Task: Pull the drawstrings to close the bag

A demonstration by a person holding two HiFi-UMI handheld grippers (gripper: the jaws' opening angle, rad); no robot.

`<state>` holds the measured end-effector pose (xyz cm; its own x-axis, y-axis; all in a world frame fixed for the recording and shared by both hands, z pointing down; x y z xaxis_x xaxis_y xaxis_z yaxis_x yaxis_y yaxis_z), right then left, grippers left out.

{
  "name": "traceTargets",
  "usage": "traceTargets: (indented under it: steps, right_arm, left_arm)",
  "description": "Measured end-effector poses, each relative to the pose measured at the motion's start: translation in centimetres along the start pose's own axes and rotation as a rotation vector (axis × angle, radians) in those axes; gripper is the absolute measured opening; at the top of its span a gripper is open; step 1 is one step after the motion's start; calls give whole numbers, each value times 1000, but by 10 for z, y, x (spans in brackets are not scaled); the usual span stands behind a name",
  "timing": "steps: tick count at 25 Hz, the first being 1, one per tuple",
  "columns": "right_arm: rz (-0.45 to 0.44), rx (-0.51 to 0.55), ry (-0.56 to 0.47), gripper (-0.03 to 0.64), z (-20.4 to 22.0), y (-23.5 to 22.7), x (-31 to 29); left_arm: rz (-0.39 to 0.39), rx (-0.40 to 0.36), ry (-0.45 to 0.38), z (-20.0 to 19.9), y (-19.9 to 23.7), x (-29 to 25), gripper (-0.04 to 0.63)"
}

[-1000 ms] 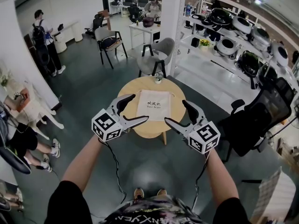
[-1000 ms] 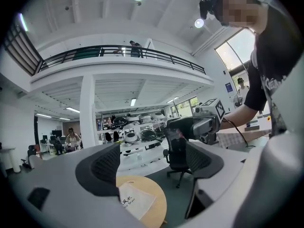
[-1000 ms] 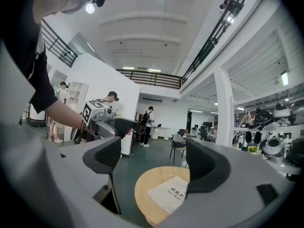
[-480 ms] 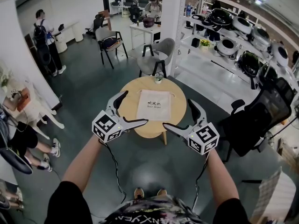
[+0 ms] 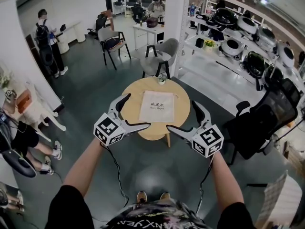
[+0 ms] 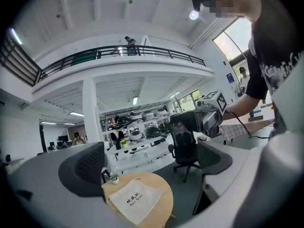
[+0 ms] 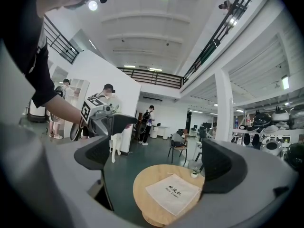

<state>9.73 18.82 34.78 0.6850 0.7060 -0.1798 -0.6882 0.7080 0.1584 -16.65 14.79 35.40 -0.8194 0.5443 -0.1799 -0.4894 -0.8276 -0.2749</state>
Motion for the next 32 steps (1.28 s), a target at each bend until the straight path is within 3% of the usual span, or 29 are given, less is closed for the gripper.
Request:
traceTargets:
  steps: [32]
  right_arm:
    - [-40,55,-47,584,33,-35,58]
  left_arm:
    - [-104,-6,16,-13,-67,-30,588]
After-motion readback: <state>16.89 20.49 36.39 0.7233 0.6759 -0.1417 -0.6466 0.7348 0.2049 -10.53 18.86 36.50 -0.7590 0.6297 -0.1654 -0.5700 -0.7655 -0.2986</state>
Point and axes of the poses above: the fingertips, and each gripper's own axes: x backward along the fingers, y to its left, z out of its underside, the point moved 9 cm from there along x, backward along the fingers, and after that the axes turned 4 degrees about y, right-handed, at the moved point
